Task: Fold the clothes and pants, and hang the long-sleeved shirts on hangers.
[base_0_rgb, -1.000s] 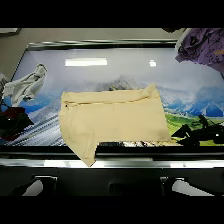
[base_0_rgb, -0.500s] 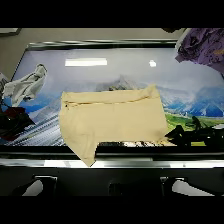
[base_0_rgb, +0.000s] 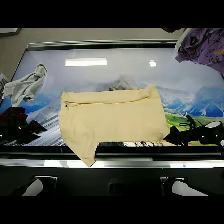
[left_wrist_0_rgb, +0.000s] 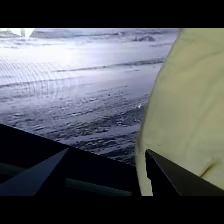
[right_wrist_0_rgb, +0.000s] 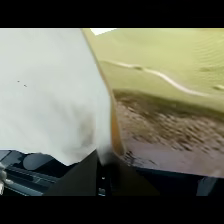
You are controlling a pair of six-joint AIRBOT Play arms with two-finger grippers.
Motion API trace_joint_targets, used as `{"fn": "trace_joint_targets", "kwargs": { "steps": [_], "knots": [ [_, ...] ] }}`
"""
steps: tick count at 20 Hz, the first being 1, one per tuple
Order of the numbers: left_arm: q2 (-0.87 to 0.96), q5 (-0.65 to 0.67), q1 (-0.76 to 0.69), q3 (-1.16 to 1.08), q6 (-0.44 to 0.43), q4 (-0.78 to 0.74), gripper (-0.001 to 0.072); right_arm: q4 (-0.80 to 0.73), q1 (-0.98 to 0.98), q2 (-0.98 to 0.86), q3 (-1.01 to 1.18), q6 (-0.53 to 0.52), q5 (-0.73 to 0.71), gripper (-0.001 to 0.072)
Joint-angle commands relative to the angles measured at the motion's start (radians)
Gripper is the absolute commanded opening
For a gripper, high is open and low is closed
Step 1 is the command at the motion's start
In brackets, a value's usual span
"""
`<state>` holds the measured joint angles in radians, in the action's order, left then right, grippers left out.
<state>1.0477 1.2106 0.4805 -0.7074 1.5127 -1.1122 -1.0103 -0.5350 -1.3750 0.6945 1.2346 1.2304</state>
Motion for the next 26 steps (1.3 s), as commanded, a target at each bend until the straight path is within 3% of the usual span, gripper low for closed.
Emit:
{"fn": "trace_joint_targets", "kwargs": {
  "steps": [1,11,16,17,19,23,26],
  "knots": [
    [0.0,-0.106,-0.023,0.139,-0.08,0.177,0.0536,-0.008,0.003,0.047,0.0,0.019,0.0,0.003],
    [0.082,-0.192,-0.21,0.216,-0.063,0.274,0.0533,0.008,0.004,0.076,0.0,0.031,0.012,0.003],
    [0.134,-0.217,-0.253,0.216,-0.028,0.276,0.0485,0.014,0.004,0.077,0.001,0.031,0.016,0.003],
    [0.143,-0.219,-0.258,0.216,-0.028,0.277,0.0388,0.019,0.004,0.077,0.0,0.03,0.018,0.003],
    [0.148,-0.218,-0.265,0.214,-0.048,0.304,0.0021,0.043,0.004,0.077,0.0,0.024,0.022,0.003],
    [0.139,-0.217,-0.265,0.119,-0.06,0.317,0.0015,0.195,0.041,0.077,0.025,-0.058,0.024,0.0029],
    [0.135,-0.216,-0.271,-0.07,-0.06,0.314,0.0014,0.159,0.213,0.077,0.183,-0.038,-0.034,0.0028]
  ]
}}
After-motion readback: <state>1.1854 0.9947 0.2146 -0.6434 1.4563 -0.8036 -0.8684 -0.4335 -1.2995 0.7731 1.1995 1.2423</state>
